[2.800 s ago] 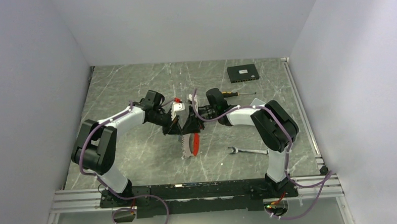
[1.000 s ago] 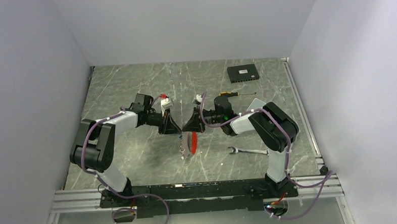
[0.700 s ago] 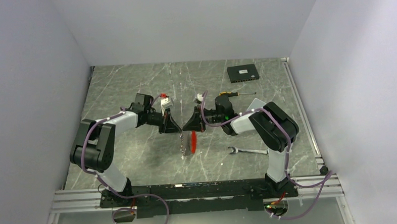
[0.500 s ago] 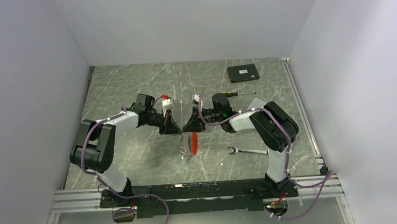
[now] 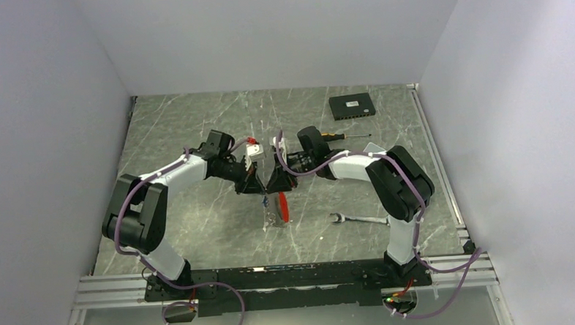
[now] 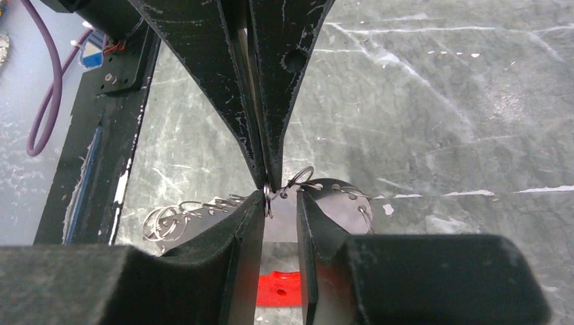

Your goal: Remove the keys from the keyring

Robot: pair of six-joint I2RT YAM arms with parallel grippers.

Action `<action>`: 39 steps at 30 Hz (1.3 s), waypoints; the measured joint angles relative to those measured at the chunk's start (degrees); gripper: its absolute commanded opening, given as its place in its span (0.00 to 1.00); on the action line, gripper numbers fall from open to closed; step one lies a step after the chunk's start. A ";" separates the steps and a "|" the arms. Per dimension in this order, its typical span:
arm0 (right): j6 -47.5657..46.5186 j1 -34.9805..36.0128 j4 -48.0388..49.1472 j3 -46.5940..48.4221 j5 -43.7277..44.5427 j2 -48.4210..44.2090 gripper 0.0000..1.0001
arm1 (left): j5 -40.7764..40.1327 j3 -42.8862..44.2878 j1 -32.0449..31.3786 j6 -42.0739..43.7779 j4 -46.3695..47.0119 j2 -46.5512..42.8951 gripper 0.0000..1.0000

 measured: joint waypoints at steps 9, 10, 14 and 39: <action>-4.94 0.83 -7.23 2.67 0.13 0.00 0.00 | -2.38 1.86 -0.46 1.92 -2.99 0.00 0.00; -5.31 0.79 -7.48 2.84 0.17 0.00 0.00 | -2.38 1.99 -0.46 1.95 -3.08 0.00 0.00; -4.76 0.85 -4.92 1.68 1.20 -0.44 0.00 | -2.54 2.12 -0.20 1.16 -2.91 0.00 0.16; 25.33 -1.25 37.81 -11.91 1.46 -2.73 0.00 | 10.21 -3.21 4.37 -8.48 9.01 1.90 0.25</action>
